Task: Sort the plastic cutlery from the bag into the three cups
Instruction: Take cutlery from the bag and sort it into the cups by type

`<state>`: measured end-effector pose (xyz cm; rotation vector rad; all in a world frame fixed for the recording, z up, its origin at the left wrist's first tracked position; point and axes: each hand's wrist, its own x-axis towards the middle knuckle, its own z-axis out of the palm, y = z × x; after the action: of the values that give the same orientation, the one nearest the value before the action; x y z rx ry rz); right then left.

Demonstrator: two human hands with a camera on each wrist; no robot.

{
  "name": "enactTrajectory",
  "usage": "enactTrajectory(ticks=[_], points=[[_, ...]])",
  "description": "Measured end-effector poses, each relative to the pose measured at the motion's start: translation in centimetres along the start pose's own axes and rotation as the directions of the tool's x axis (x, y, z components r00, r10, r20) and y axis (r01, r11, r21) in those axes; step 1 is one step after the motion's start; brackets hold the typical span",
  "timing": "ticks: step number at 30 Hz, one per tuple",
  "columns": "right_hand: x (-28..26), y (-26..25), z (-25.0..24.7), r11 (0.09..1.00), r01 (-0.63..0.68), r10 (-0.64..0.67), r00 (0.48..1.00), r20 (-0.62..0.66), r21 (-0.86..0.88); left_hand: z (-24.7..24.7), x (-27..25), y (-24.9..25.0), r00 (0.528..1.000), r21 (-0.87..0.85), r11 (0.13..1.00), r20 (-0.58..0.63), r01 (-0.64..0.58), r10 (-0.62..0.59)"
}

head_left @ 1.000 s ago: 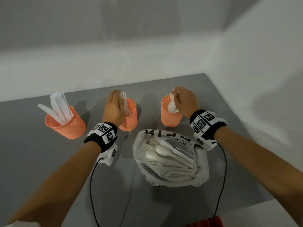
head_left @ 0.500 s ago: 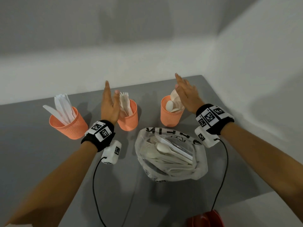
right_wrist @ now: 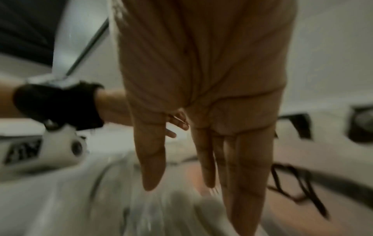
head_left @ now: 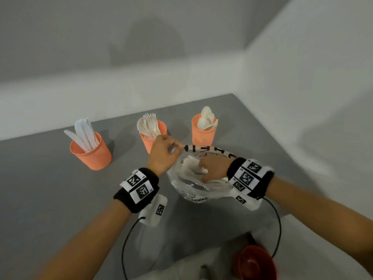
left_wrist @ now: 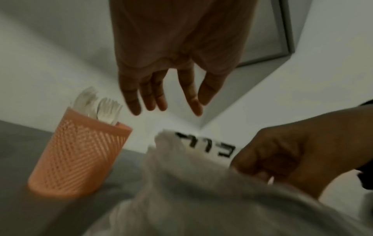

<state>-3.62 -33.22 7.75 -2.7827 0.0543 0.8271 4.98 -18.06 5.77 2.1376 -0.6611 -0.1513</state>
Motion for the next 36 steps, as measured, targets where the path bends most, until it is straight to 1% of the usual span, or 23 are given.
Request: enactTrajectory(ticks=[2,4,5,7,9,13,16,18,21,25,29,31,36], points=[[0.4,0.3,1.5,0.998,-0.054,0.054,0.999,-0.001,-0.011,1.2,-1.1,-0.5,0.993,0.08,0.992,0.065,0.096,-0.102],[1.0,0.8,2.6,0.997,-0.081,0.082,0.995,-0.057,0.015,1.7,-2.0,-0.6,0.971,0.099,0.977,0.129,0.191,-0.203],[1.3,1.0,3.1,0.996,-0.089,0.091,0.991,-0.094,0.023,1.8,-2.4,-0.5,0.961,0.101,0.973,0.164,0.208,-0.222],[2.2,1.2,3.9,0.993,-0.118,0.12,0.984,-0.13,0.023,1.8,-2.8,-0.2,0.95,0.121,0.972,0.221,0.2,-0.222],[3.0,1.3,4.4,0.989,-0.143,0.147,0.976,-0.161,0.034,1.6,-2.9,-0.2,0.944,0.114,0.972,0.238,0.207,-0.229],[3.6,1.2,4.4,0.987,-0.111,0.137,0.957,-0.257,0.115,0.9,-3.0,-0.3,0.938,0.051,0.97,0.248,0.236,-0.242],[3.8,1.2,4.6,0.991,-0.101,0.121,0.949,-0.29,0.084,0.5,-3.1,-0.2,0.945,0.005,0.969,0.219,0.246,-0.241],[3.7,1.1,4.9,0.991,-0.095,0.118,0.949,-0.294,0.092,0.4,-3.2,-0.1,0.946,-0.017,0.967,0.214,0.253,-0.244],[3.6,1.0,5.5,0.987,-0.058,0.098,0.957,-0.274,0.149,0.6,-3.4,0.1,0.941,-0.029,0.961,0.212,0.276,-0.264],[3.5,1.6,5.4,0.981,-0.067,0.111,0.962,-0.248,0.18,0.6,-3.4,0.4,0.936,-0.043,0.953,0.208,0.299,-0.285],[3.3,1.9,5.2,0.973,-0.041,0.116,0.937,-0.329,0.225,0.5,-3.1,0.2,0.928,-0.076,0.939,0.195,0.337,-0.317],[3.3,2.0,5.2,0.964,-0.03,0.125,0.93,-0.346,0.265,0.6,-3.1,0.2,0.927,-0.079,0.937,0.193,0.341,-0.321],[3.4,1.8,5.9,0.959,-0.053,0.131,0.955,-0.268,0.279,0.8,-3.2,0.4,0.929,-0.085,0.938,0.198,0.335,-0.314]])
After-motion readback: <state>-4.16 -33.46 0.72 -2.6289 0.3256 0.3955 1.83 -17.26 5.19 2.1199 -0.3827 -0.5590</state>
